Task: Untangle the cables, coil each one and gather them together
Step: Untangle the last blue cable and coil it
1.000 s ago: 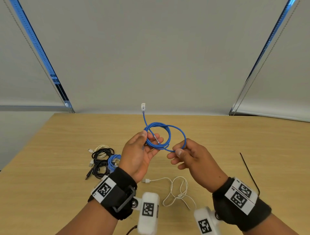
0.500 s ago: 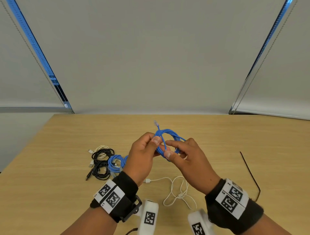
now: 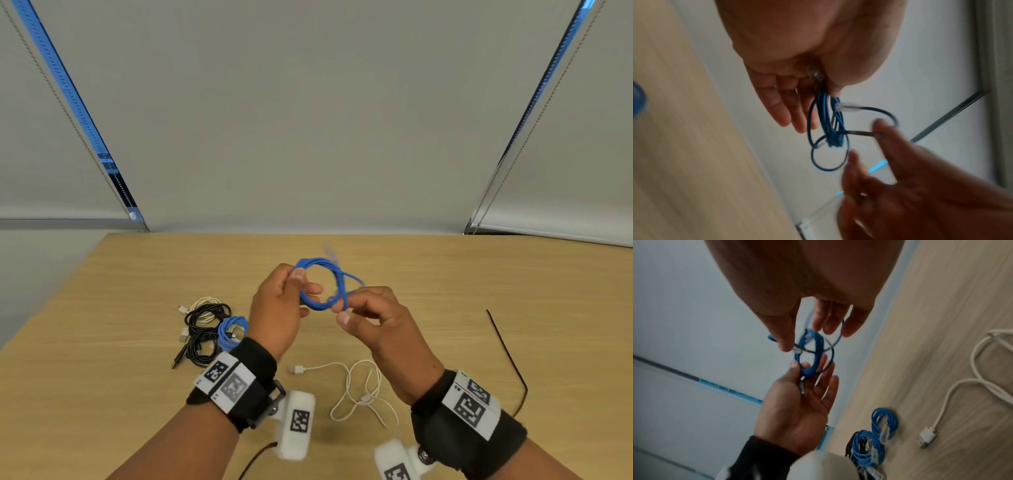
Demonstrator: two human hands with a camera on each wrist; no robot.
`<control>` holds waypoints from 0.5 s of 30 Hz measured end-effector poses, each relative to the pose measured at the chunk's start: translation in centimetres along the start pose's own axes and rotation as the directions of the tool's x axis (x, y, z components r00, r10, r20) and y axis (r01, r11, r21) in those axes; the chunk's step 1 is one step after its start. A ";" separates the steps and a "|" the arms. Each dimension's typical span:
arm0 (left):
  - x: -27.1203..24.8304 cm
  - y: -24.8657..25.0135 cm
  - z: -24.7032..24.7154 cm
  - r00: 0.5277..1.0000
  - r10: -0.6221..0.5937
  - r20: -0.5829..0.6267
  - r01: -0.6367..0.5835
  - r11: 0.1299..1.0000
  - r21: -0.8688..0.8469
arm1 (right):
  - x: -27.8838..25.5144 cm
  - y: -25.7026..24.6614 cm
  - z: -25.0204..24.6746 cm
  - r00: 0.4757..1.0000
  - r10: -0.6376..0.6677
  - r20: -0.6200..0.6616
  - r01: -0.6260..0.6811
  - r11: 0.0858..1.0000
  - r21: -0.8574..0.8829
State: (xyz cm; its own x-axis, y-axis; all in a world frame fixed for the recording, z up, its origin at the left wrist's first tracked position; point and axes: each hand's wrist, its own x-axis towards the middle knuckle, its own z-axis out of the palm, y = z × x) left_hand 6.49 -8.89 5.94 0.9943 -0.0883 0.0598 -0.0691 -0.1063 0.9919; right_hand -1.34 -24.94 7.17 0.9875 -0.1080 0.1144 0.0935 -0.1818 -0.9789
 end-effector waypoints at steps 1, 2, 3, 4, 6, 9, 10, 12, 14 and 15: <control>0.5 -0.3 -0.6 0.998 -0.024 -0.051 0.024 1.000 0.002 | -0.3 -0.3 -0.1 0.997 -0.041 0.063 0.042 0.999 -0.009; 1.0 -0.6 -1.2 0.994 -0.044 -0.096 0.044 0.999 -0.001 | -0.7 -0.5 -0.1 0.988 -0.078 0.134 0.079 0.997 -0.002; 1.4 -0.8 -1.7 0.990 -0.058 -0.129 0.058 0.998 -0.006 | -1.0 -0.6 -0.1 0.975 -0.098 0.201 0.095 0.995 0.025; 1.7 -1.0 -2.0 0.987 -0.062 -0.149 0.062 0.998 -0.008 | -1.3 -0.6 0.0 0.963 -0.092 0.252 0.079 0.995 0.060; 2.0 -1.2 -2.4 0.990 -0.044 -0.135 0.042 0.999 -0.022 | -1.4 -0.7 0.1 0.951 -0.040 0.306 0.003 0.993 0.121; 1.4 -1.2 -2.2 0.996 0.071 0.059 -0.066 0.994 -0.089 | -0.8 -0.9 -0.1 0.950 0.030 0.311 -0.089 0.980 0.178; 1.2 -1.1 -2.0 0.983 0.114 0.143 -0.102 0.990 -0.094 | -0.6 -1.0 -0.2 0.948 0.031 0.317 -0.100 0.974 0.203; 0.8 -1.2 -1.5 0.954 0.160 0.253 -0.145 0.986 -0.079 | 0.0 -1.4 -0.6 0.943 0.013 0.332 -0.109 0.956 0.272; 0.5 -1.5 -1.3 0.941 0.148 0.304 -0.122 0.987 -0.103 | 0.8 -1.9 -1.0 0.955 -0.010 0.296 -0.089 0.944 0.318; 0.4 -1.7 -1.2 0.940 0.110 0.323 -0.064 0.986 -0.151 | 1.3 -2.1 -1.2 0.969 -0.018 0.247 -0.062 0.948 0.311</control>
State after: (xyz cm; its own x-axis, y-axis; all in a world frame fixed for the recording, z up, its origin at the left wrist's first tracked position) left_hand 7.06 -7.55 4.41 0.9009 -0.4143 0.1295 -0.1192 0.0507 0.9916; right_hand -0.43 -25.87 9.53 0.9864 0.1396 0.0864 0.0670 0.1383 -0.9881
